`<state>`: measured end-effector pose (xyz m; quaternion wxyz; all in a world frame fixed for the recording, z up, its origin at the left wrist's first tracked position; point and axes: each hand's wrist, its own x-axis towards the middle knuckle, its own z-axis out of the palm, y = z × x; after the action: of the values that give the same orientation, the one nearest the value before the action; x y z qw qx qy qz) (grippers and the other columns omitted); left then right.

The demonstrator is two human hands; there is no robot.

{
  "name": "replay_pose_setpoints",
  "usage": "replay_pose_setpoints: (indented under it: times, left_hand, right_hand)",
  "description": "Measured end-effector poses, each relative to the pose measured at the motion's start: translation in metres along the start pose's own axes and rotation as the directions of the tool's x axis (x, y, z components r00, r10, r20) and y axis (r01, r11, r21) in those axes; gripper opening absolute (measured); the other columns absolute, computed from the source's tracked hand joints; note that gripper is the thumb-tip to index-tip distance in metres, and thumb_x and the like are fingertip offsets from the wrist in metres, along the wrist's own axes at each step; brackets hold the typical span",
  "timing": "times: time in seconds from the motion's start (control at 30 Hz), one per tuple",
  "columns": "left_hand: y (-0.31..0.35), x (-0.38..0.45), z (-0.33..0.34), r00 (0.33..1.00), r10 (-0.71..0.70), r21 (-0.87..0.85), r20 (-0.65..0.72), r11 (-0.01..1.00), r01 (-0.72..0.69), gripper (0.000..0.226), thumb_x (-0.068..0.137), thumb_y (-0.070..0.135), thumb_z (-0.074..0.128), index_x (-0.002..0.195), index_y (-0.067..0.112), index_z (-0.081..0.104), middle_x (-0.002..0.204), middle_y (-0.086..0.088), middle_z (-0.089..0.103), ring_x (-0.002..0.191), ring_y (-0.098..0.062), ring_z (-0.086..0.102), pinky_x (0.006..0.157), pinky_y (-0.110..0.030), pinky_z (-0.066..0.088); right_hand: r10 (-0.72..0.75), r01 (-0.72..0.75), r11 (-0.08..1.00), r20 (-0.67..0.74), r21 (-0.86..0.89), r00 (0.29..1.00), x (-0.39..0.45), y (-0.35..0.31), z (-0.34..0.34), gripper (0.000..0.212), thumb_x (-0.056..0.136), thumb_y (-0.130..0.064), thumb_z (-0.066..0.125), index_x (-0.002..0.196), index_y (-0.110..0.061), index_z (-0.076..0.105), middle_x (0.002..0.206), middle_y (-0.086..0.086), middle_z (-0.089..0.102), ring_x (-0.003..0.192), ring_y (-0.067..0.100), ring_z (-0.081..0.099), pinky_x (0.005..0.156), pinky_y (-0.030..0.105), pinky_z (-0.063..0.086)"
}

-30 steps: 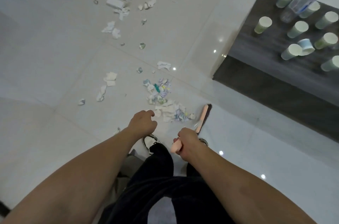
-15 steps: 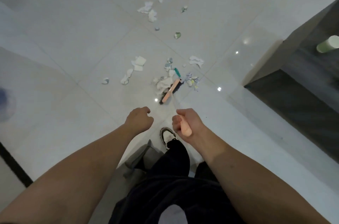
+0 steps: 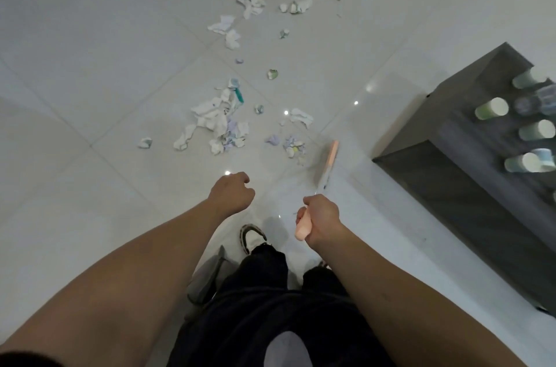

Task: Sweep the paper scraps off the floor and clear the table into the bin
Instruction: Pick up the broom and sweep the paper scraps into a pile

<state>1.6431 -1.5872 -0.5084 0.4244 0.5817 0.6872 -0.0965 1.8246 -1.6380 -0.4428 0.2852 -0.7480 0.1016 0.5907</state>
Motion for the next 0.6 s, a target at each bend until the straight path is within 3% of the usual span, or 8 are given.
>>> replay_pose_setpoints:
  times: [0.13,0.23,0.33,0.5,0.6]
  left_hand:
    - [0.0,0.007,0.002,0.999,0.016,0.041,0.049,0.999,-0.018,0.048,0.087,0.026,0.053,0.134,0.017,0.052,0.135,-0.008,0.054,0.121,-0.026,0.049,0.085,-0.028,0.038]
    - [0.001,0.012,0.005,0.997,0.035,0.073,0.072,0.997,-0.041,0.048,0.087,0.025,0.053,0.135,0.017,0.052,0.135,-0.008,0.055,0.121,-0.025,0.049,0.084,-0.027,0.038]
    - [0.001,0.013,0.009,0.995,0.031,0.095,0.097,0.995,-0.04,0.048,0.087,0.025,0.053,0.134,0.018,0.052,0.135,-0.007,0.054,0.121,-0.024,0.049,0.085,-0.028,0.038]
    - [0.002,0.01,0.008,0.993,0.055,0.136,0.105,0.988,-0.069,0.048,0.087,0.027,0.053,0.134,0.019,0.052,0.134,-0.007,0.055,0.12,-0.025,0.05,0.082,-0.029,0.04]
    - [0.003,0.011,0.0,0.994,0.062,0.143,0.089,0.987,-0.075,0.047,0.087,0.027,0.053,0.133,0.019,0.052,0.133,-0.007,0.056,0.119,-0.025,0.05,0.081,-0.027,0.037]
  right_hand:
    - [0.111,-0.095,0.987,-0.12,0.126,0.987,0.016,0.011,-0.013,0.019,0.095,0.0,0.045,0.078,-0.006,0.051,0.071,0.008,0.043,0.053,0.018,0.04,0.052,0.029,0.033]
    - [0.159,-0.139,0.975,-0.106,0.174,0.982,0.018,0.024,-0.015,0.012,0.095,0.0,0.047,0.094,-0.011,0.054,0.077,0.007,0.047,0.055,0.014,0.045,0.045,0.026,0.036]
    - [0.182,-0.185,0.973,0.033,0.142,0.983,0.011,0.037,-0.011,0.011,0.095,-0.004,0.051,0.104,-0.008,0.055,0.067,0.008,0.046,0.048,0.014,0.042,0.037,0.02,0.036]
    - [0.177,-0.253,0.945,0.329,0.206,0.928,0.008,0.023,-0.009,0.006,0.097,-0.012,0.051,0.098,-0.011,0.045,0.06,0.003,0.04,0.037,0.009,0.036,0.03,0.017,0.033]
    - [0.153,-0.266,0.938,0.424,0.221,0.893,0.004,0.007,-0.005,0.011,0.099,-0.015,0.05,0.092,-0.013,0.041,0.061,0.0,0.037,0.036,0.007,0.035,0.03,0.015,0.032]
